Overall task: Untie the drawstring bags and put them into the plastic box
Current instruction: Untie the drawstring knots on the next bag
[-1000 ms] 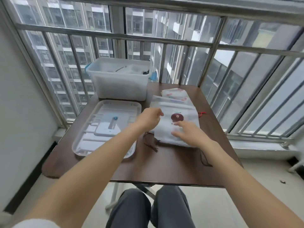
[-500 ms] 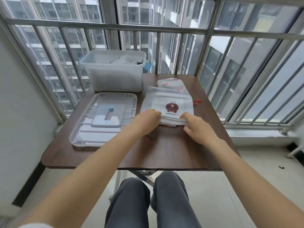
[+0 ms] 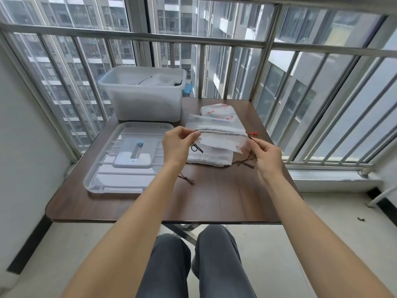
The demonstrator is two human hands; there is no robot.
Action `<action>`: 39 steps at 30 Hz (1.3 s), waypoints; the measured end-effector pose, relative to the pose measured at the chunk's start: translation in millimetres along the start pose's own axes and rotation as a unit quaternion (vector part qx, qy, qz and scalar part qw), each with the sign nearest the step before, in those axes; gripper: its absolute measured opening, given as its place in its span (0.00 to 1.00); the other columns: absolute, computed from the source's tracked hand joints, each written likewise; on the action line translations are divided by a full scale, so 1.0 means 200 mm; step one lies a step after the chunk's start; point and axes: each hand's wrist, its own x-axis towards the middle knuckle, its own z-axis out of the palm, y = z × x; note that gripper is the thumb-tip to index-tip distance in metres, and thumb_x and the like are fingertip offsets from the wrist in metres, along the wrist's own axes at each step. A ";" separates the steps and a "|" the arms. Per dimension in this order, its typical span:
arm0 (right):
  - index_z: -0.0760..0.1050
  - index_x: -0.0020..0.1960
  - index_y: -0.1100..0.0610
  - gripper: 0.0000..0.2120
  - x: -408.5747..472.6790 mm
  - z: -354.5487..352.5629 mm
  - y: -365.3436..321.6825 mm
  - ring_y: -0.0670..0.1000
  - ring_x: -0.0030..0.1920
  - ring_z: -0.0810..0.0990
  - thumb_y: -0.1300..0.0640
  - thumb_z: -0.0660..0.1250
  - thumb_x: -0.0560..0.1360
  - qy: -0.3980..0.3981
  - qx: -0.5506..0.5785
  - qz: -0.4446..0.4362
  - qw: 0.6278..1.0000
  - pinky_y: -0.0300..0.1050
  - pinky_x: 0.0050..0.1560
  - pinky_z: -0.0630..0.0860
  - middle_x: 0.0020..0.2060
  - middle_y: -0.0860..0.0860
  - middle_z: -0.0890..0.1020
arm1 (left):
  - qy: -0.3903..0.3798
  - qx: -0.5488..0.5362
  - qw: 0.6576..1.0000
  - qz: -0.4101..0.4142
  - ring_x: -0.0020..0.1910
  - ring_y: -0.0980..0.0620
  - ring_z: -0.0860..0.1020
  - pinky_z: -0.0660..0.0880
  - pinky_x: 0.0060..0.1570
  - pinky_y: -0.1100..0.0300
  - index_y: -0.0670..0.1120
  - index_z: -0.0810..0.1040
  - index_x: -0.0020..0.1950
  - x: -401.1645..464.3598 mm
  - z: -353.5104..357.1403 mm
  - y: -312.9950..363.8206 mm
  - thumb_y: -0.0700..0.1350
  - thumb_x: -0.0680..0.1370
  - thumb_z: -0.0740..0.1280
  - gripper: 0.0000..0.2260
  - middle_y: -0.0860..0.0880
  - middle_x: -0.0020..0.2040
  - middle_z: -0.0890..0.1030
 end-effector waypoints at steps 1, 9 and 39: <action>0.80 0.52 0.62 0.08 0.00 0.01 0.00 0.48 0.41 0.81 0.63 0.67 0.74 0.006 0.028 0.010 1.000 0.39 0.50 0.78 0.38 0.49 0.83 | 0.001 -0.026 1.000 -0.009 0.37 0.51 0.80 0.77 0.43 0.58 0.46 0.80 0.37 0.00 0.00 -0.01 0.41 0.70 0.74 0.04 0.48 0.34 0.81; 0.77 0.46 0.60 0.07 -0.02 0.08 -0.03 0.43 0.31 0.82 0.62 0.61 0.78 0.001 0.253 0.089 0.963 0.36 0.33 0.80 0.31 0.47 0.84 | -0.011 -0.231 0.964 -0.131 0.34 0.53 0.80 0.79 0.37 0.65 0.42 0.77 0.40 0.01 -0.03 -0.04 0.39 0.78 0.65 0.07 0.47 0.35 0.81; 0.76 0.30 0.61 0.14 0.10 0.02 -0.08 0.54 0.28 0.74 0.75 0.76 0.53 -0.154 -0.635 -0.420 0.629 0.35 0.27 0.61 0.27 0.54 0.73 | -0.265 0.487 0.703 0.445 0.30 0.45 0.67 0.63 0.30 0.57 0.42 0.71 0.47 0.16 -0.12 -0.08 0.38 0.76 0.67 0.05 0.43 0.34 0.70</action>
